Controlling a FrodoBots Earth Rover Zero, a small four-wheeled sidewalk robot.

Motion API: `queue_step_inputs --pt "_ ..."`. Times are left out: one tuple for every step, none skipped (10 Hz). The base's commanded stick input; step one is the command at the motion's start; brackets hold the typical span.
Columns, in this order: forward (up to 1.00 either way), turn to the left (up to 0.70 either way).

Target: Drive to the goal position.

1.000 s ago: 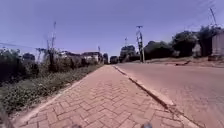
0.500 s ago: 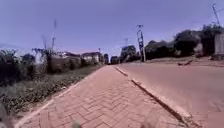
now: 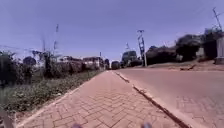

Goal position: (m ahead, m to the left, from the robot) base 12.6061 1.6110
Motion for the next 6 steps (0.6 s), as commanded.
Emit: queue_step_inputs --pt "0.70 0.00" --pt "0.70 0.00" --pt "0.70 0.00" --pt "0.70 0.00" --pt "0.70 0.00" --pt "0.70 0.00"
